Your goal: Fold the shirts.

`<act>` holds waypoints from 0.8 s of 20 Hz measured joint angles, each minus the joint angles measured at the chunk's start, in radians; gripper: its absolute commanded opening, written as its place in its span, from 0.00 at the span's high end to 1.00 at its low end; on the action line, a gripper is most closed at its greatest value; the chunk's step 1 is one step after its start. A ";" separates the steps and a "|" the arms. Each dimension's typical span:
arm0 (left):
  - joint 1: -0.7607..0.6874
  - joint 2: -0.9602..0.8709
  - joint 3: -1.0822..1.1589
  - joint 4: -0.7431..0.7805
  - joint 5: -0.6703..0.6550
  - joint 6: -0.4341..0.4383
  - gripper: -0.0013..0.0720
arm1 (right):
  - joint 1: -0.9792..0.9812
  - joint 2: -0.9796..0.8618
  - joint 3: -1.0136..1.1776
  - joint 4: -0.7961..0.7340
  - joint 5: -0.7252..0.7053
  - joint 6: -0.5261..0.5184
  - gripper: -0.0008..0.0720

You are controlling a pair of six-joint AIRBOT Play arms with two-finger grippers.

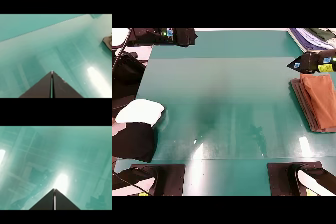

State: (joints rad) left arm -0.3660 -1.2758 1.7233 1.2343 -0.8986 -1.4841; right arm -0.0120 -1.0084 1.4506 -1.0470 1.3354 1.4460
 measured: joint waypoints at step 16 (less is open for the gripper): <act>0.024 0.019 0.003 0.059 0.029 -0.003 0.95 | 0.002 0.000 0.000 -0.001 0.002 0.000 0.96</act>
State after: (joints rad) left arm -0.3416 -1.2564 1.7267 1.2930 -0.8692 -1.4872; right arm -0.0097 -1.0084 1.4506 -1.0481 1.3373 1.4460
